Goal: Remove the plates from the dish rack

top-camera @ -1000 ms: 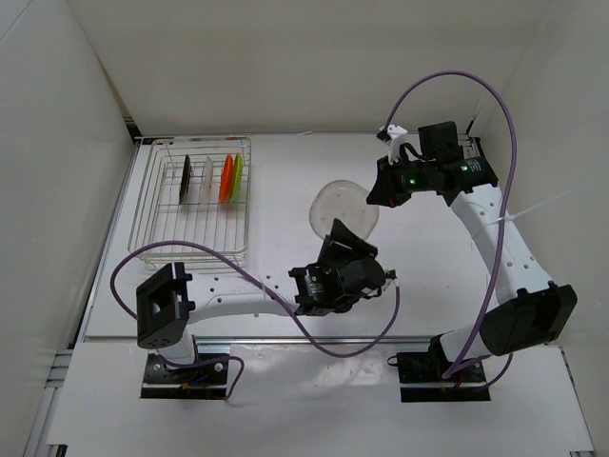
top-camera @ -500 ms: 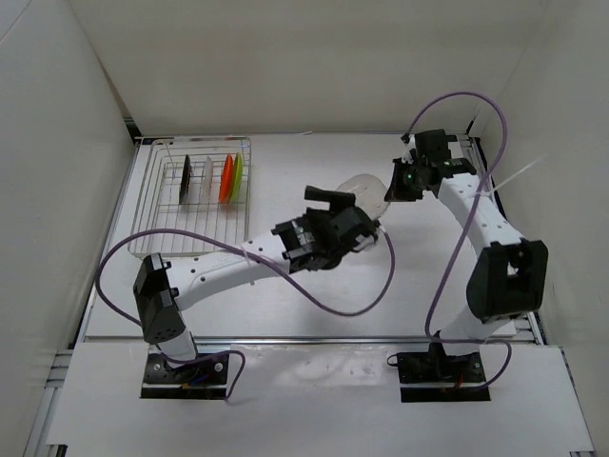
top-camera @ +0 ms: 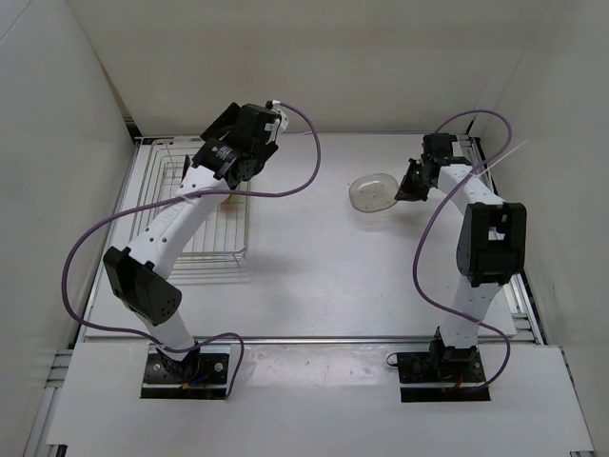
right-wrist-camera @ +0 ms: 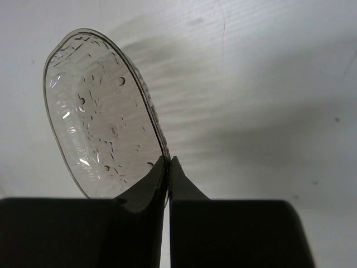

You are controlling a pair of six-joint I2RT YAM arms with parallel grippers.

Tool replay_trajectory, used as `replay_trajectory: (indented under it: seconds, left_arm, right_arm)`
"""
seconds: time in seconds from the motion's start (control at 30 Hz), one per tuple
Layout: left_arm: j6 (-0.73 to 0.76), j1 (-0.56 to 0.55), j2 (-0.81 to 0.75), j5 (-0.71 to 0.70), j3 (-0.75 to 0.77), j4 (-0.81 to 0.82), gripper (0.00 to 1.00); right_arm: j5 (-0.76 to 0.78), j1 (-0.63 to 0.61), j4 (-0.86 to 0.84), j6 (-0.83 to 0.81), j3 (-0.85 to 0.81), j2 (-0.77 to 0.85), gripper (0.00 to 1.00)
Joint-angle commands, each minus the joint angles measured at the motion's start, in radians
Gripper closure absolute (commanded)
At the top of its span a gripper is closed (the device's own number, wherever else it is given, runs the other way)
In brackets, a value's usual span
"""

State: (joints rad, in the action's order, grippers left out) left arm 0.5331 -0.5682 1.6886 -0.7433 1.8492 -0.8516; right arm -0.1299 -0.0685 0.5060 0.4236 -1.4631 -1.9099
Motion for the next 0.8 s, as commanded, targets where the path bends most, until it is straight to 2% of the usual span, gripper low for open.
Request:
replay_trajectory:
  seconds: [0.0,0.2,0.3,0.6,0.77]
  left_arm:
    - [-0.122,0.008,-0.041,0.111,0.071,-0.063,0.00]
    - [-0.243,0.086,-0.020,0.284,0.212,-0.154,0.00]
    - [-0.268,0.111,-0.020,0.337,0.223,-0.181,0.00]
    - [-0.277,0.111,-0.050,0.366,0.202,-0.172,0.00]
    - [-0.277,0.111,-0.060,0.366,0.202,-0.172,0.00]
  right_arm:
    - [-0.008,0.015,-0.061,0.069,-0.094,-0.079,1.00]
    - [0.001,0.026,-0.044,0.116,-0.117,-0.150,1.00]
    - [0.010,0.026,-0.044,0.147,-0.126,-0.161,1.00]
    - [0.055,0.035,-0.015,0.175,-0.137,-0.204,1.00]
    - [0.055,0.035,-0.004,0.175,-0.137,-0.227,0.94]
